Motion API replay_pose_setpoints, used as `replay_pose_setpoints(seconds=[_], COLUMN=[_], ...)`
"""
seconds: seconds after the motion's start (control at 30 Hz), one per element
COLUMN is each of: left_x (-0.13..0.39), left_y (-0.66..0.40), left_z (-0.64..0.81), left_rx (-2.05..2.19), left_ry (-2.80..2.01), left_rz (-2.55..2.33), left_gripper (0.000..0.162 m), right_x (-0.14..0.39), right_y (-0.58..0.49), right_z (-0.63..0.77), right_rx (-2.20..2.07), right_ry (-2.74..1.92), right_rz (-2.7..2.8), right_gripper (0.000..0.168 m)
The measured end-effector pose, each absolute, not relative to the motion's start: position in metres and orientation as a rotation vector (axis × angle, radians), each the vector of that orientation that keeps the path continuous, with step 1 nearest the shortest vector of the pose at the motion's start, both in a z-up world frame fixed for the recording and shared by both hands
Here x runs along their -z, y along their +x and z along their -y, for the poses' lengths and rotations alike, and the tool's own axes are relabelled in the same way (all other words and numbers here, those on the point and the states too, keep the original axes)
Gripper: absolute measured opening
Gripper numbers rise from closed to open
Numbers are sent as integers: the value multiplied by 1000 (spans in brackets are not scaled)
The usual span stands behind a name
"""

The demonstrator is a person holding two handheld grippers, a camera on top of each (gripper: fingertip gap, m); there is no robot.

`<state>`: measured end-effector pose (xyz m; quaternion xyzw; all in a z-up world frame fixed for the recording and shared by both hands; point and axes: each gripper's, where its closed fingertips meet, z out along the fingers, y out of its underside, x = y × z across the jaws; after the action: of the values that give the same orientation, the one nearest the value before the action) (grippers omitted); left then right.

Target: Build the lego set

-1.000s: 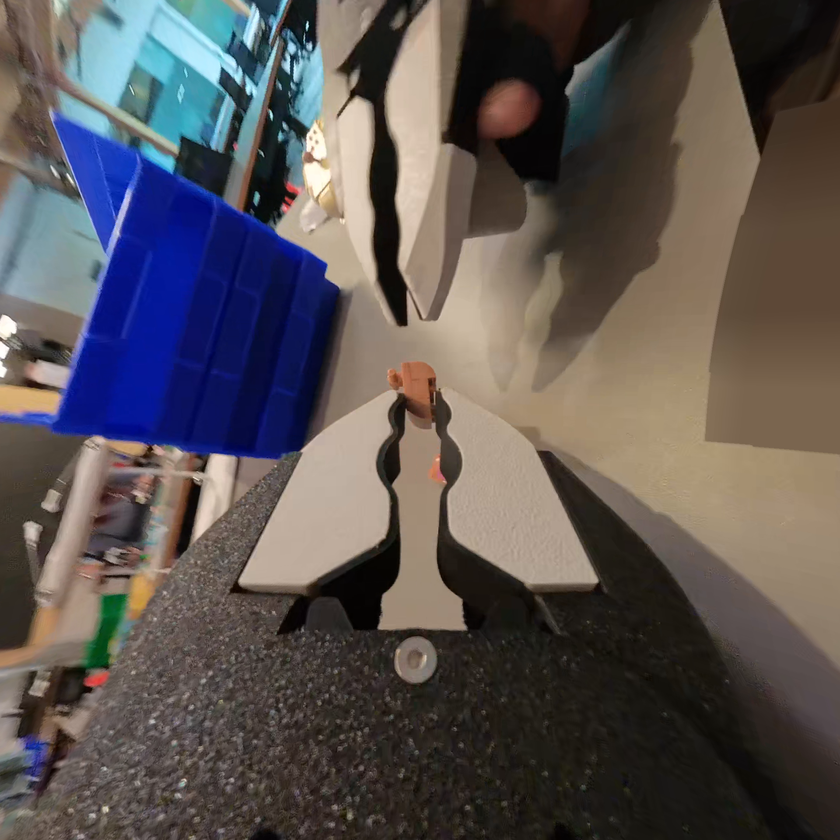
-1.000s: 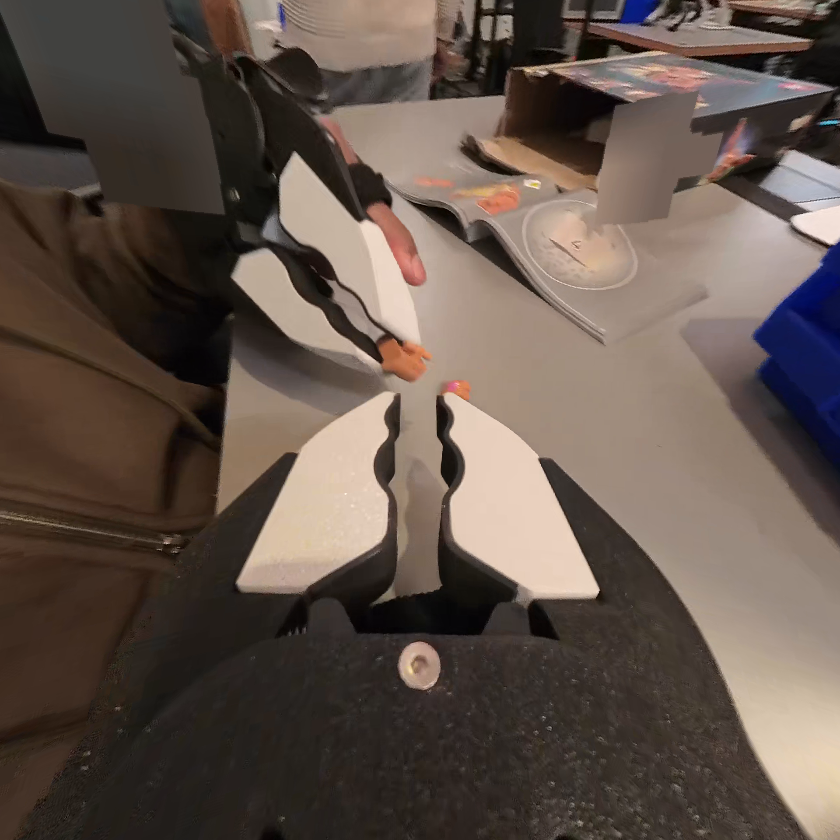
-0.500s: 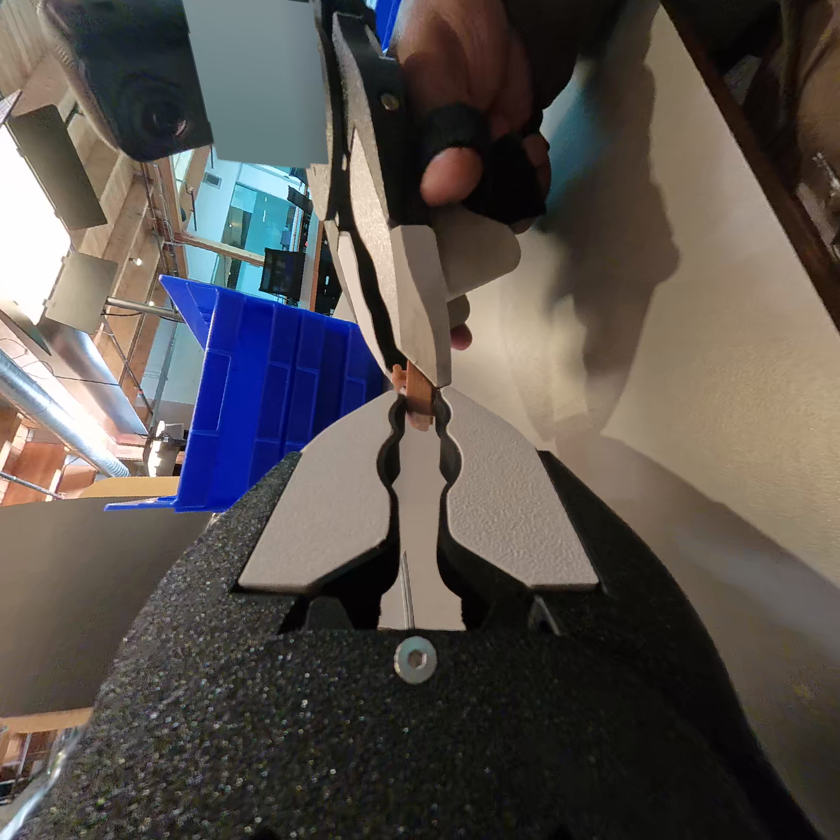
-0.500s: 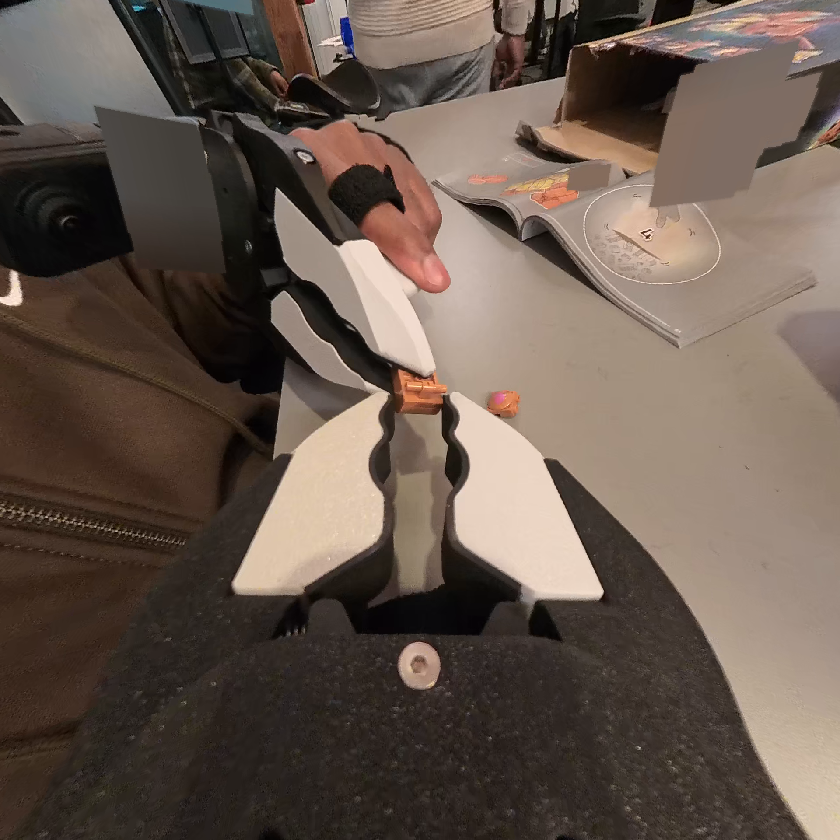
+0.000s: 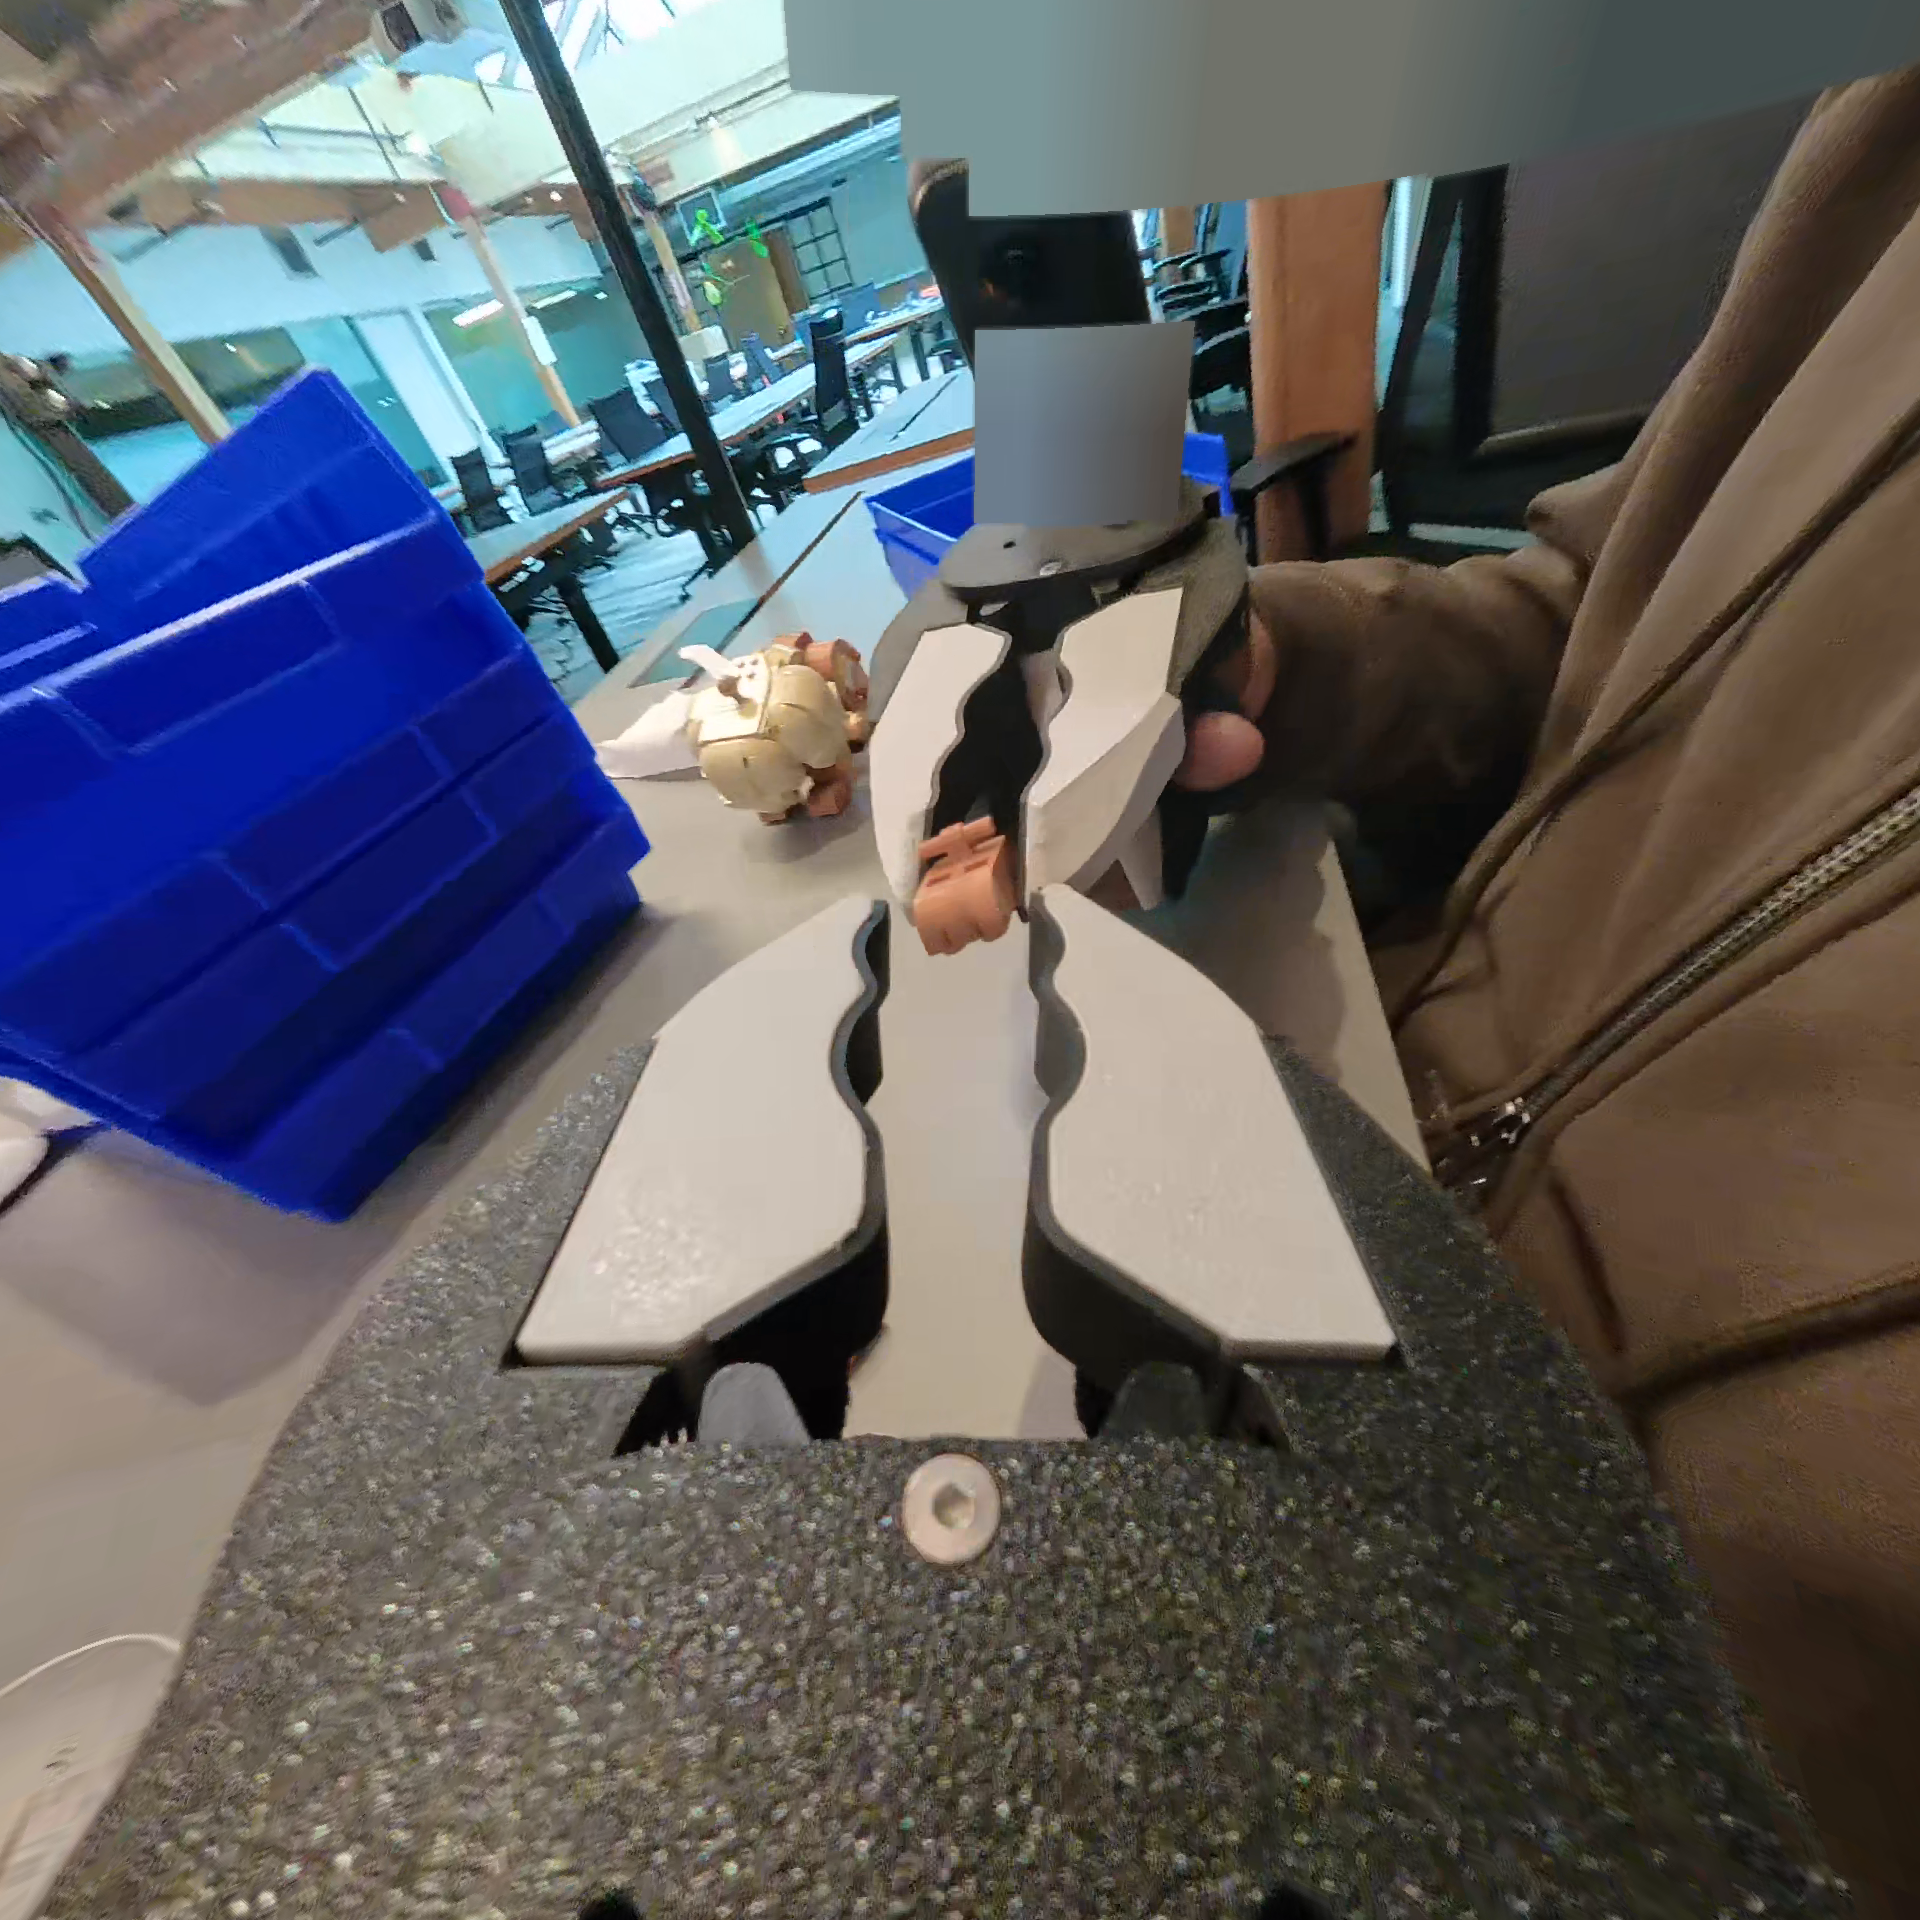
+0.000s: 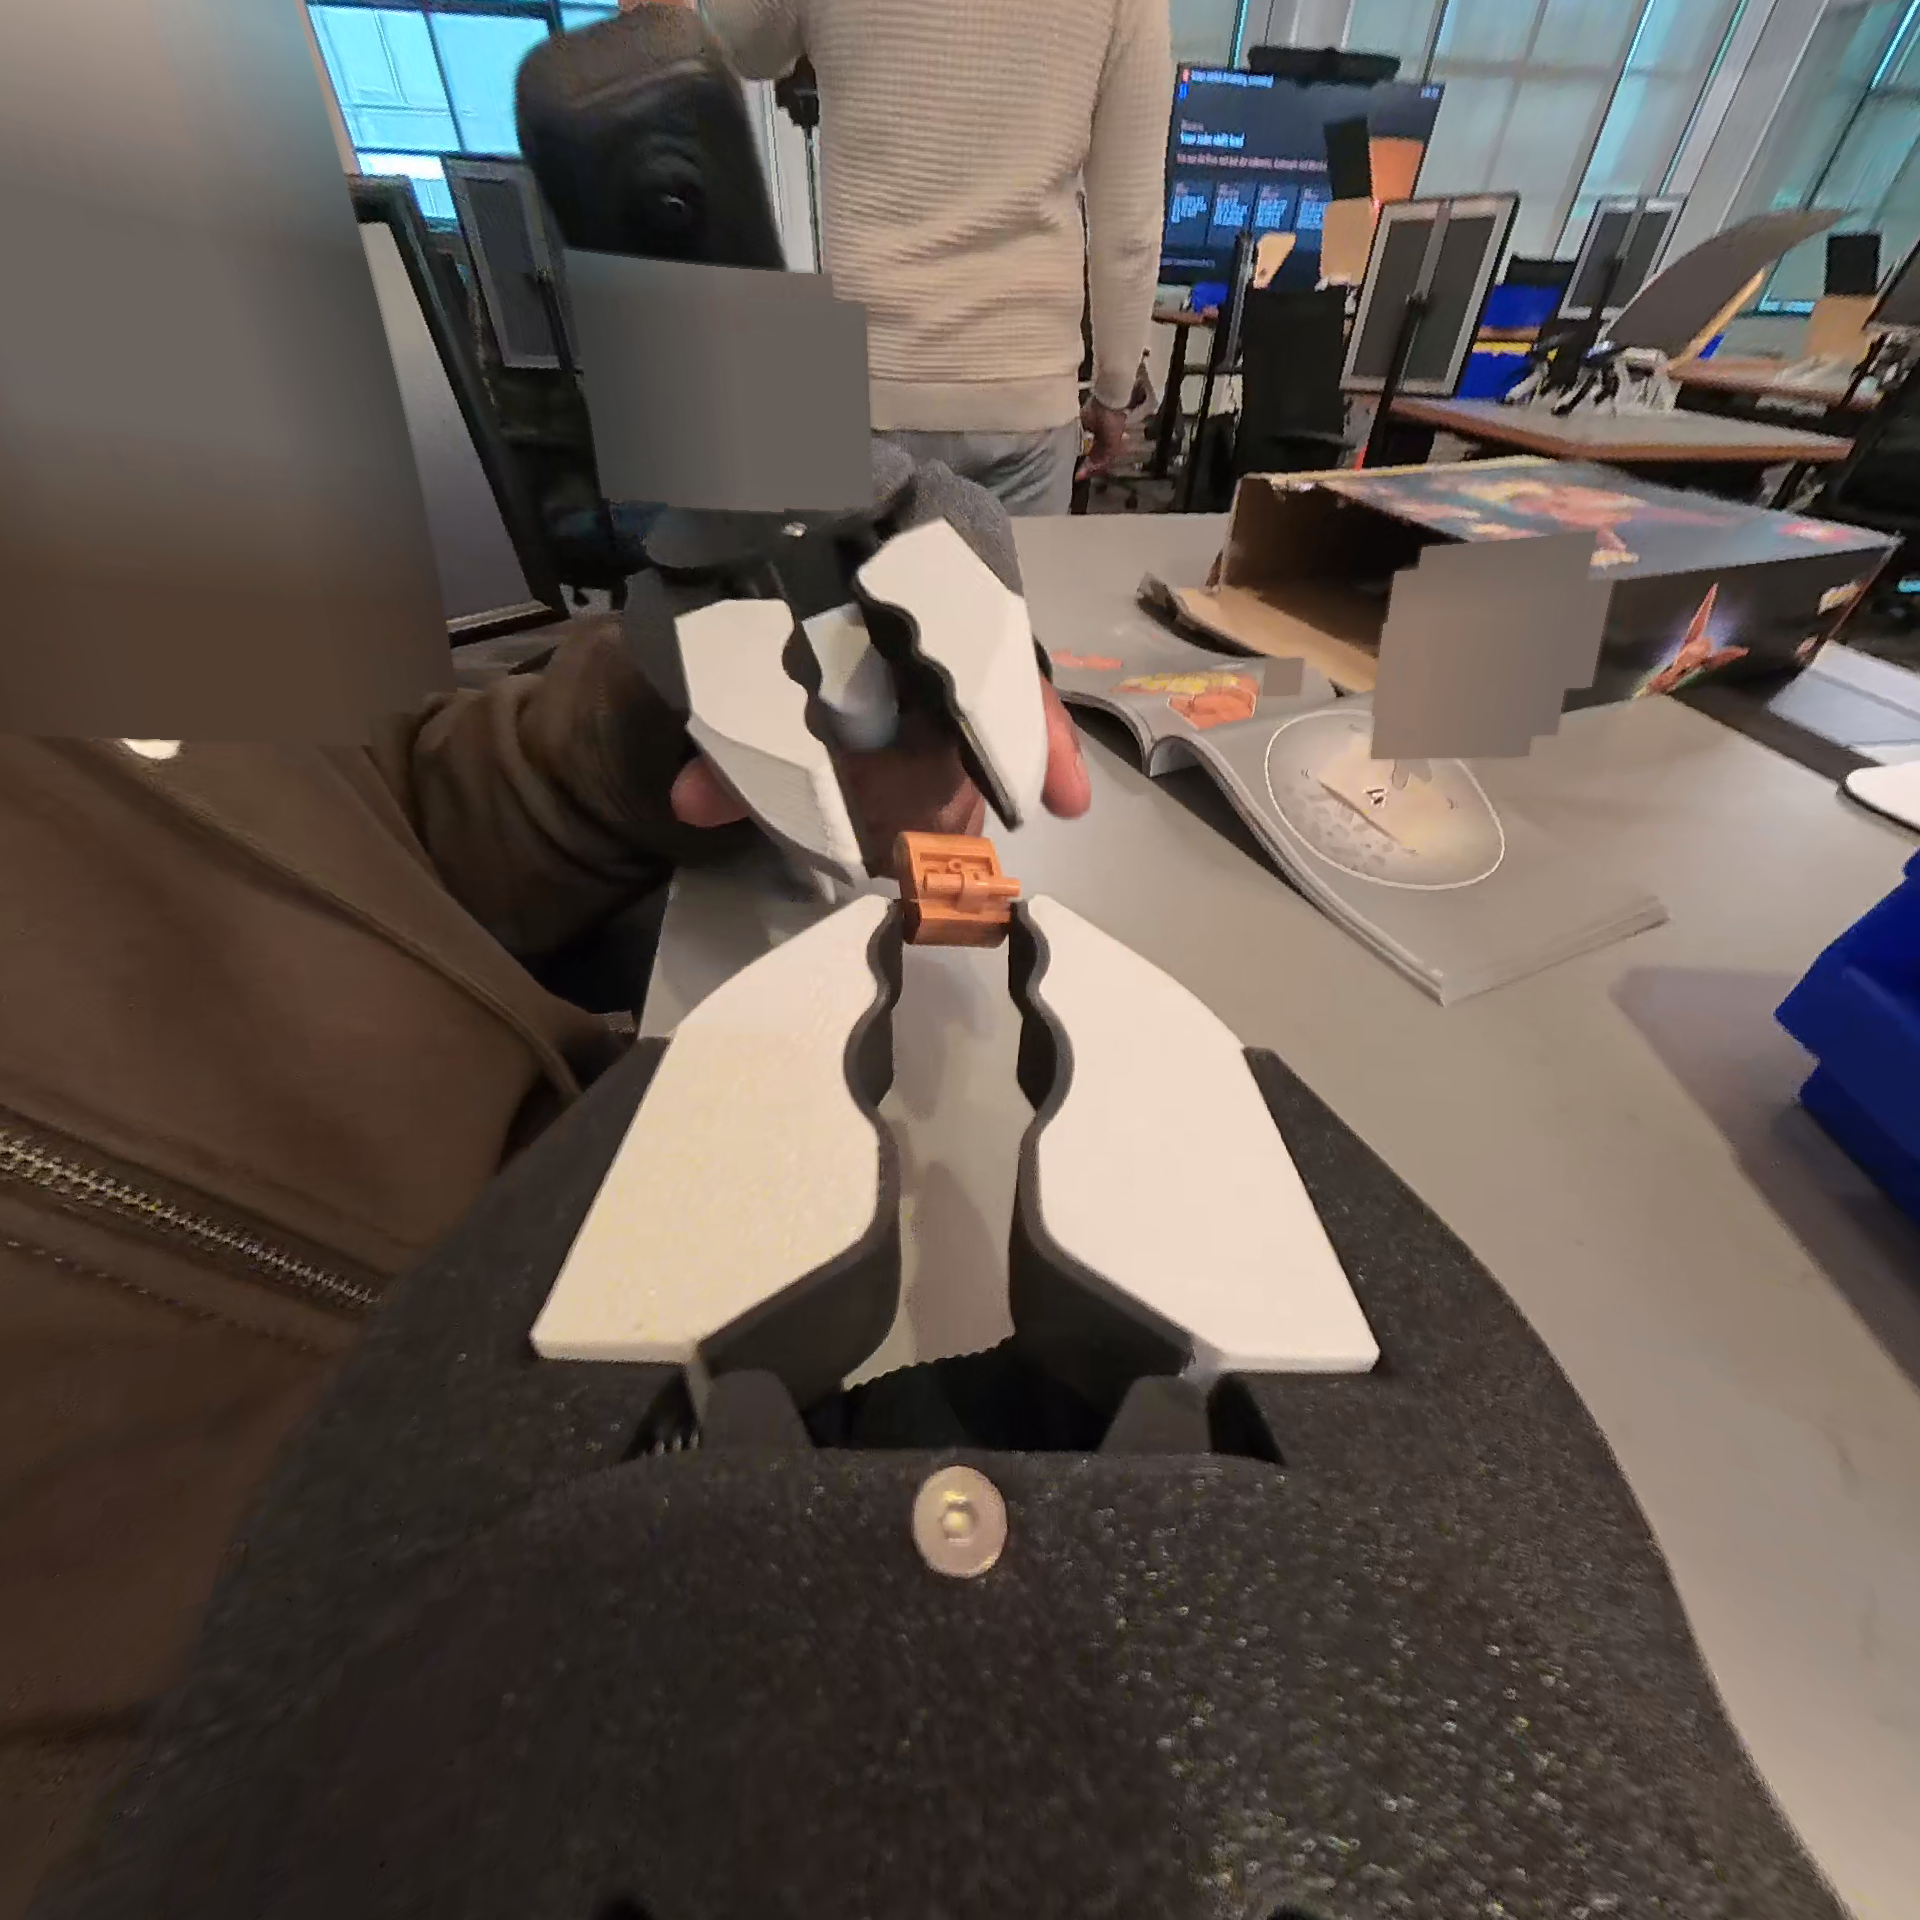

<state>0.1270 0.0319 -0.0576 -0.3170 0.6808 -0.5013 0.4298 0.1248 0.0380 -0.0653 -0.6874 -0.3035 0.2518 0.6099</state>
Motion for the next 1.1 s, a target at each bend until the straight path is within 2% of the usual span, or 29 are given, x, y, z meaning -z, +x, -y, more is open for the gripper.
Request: replay_pose_setpoints(seconds=[0.27, 0.57, 0.73, 1.1], left_x=[58, 68, 84, 111], left_y=[128, 129, 130, 131], left_z=[-26, -31, -38, -49], left_rx=[1441, 1307, 1024, 336], left_ry=[-881, -886, -873, -692], left_rz=[-1713, -1781, -1890, -2078], left_gripper=[21, 17, 17, 17], right_x=[60, 74, 88, 118], right_y=[124, 126, 132, 141], right_z=[-37, -41, -47, -59], right_rx=[-499, -326, -93, 388], right_ry=[-1526, -1566, -1615, -1682], right_rz=[726, 820, 936, 1168], right_gripper=[19, 21, 28, 25])
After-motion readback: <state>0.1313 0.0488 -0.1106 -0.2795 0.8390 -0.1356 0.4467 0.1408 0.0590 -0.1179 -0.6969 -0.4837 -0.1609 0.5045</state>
